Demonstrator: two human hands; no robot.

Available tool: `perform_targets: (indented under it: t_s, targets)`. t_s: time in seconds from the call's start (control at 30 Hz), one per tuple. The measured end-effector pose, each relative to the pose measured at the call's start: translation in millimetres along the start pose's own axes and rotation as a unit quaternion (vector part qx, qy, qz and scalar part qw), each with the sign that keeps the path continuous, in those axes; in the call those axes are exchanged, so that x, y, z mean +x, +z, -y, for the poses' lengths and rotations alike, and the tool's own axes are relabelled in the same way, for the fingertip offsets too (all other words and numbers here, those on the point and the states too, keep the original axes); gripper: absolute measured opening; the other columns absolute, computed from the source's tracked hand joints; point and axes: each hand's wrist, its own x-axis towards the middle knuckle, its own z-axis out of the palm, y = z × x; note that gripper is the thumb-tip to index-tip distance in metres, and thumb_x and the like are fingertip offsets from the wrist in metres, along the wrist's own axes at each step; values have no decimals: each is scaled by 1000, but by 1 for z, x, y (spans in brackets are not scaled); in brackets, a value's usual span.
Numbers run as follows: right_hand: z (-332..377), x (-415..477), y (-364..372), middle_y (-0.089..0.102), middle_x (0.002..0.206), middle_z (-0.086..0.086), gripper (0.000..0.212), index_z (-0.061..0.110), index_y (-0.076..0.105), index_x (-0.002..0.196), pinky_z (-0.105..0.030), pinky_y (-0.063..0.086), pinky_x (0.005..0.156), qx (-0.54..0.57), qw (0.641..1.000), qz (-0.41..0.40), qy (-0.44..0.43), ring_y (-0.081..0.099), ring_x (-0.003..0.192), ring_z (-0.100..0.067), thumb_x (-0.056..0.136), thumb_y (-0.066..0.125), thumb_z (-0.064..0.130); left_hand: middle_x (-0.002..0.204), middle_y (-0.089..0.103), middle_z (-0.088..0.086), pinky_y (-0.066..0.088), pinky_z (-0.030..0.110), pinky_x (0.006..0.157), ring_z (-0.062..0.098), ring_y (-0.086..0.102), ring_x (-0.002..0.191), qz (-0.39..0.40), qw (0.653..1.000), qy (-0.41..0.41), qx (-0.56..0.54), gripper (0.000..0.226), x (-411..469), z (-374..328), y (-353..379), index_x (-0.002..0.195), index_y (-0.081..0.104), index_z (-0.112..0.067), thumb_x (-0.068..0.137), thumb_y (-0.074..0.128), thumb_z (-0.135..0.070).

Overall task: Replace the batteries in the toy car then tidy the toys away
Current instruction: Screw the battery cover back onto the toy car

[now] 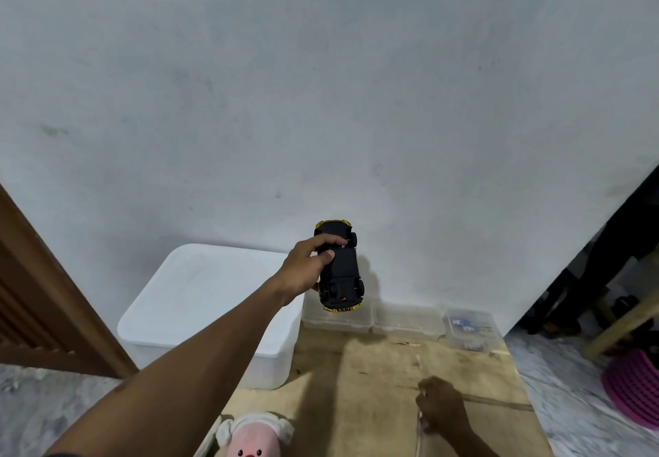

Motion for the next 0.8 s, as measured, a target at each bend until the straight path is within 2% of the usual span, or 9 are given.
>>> perform_targets:
  t_s: [0.03,0.07,0.13,0.23,0.33,0.47,0.6,0.7,0.8]
  targets:
    - [19,4,-12,69,81,0,19,27,69,76,-27,58,65,58,998,-7,8,70,70,-15,82,65,9,114,60,-2,61,54,74,24,63,106,-1,1000,0,0,36,0,-1,0,109,71,-31,102,44,-7]
    - [43,7,-28,71,87,-4,17,20,72,88,-32,60,61,133,991,-13,19,70,74,-22,86,65,5,116,60,-1,61,54,74,24,62,105,-1,1000,1,0,36,-1,-2,-1,109,71,-30,102,44,-7]
    - [92,15,-68,67,91,-14,20,12,71,103,-32,58,48,284,958,-32,13,66,72,-28,92,61,0,118,61,1,62,53,74,24,62,106,-1,1000,7,3,37,-2,-6,-1,108,71,-31,101,44,-6]
    - [156,25,-119,60,80,-22,24,5,65,116,-46,61,58,428,903,-27,-32,63,63,-31,94,58,-2,119,61,0,60,57,77,27,62,109,-6,1000,15,13,38,-3,-11,-2,105,71,-33,100,44,-7]
    - [215,22,-159,61,91,-15,40,5,62,122,-48,62,66,509,855,-27,-97,65,66,-27,87,60,-12,119,61,0,59,59,79,28,63,108,-11,1000,22,19,38,-4,-17,-2,105,72,-33,100,45,-7]
    - [273,0,-185,65,100,-10,52,11,57,132,-37,62,71,519,822,-47,-230,68,80,-18,86,68,-11,115,62,-1,58,55,79,23,63,99,-8,999,31,14,37,-4,-25,-2,105,71,-31,100,44,-6]
    - [304,-14,-186,67,102,-11,48,10,59,131,-36,62,72,475,812,-91,-328,67,89,-19,87,68,-8,111,63,0,58,57,77,25,63,95,-12,999,36,19,38,-5,-30,-2,103,72,-32,100,44,-6]
    - [315,-20,-182,68,103,-8,50,15,60,130,-38,63,72,433,817,-121,-362,66,90,-20,87,66,-10,117,64,3,59,59,78,30,64,104,-14,999,35,18,38,-7,-32,-2,105,72,-32,100,44,-6]
    - [316,-22,-178,68,103,-5,52,21,61,129,-40,63,71,415,819,-130,-375,66,90,-19,87,63,-11,119,63,4,59,57,77,29,63,105,-14,999,37,12,36,-9,-32,-3,107,72,-29,101,44,-6]
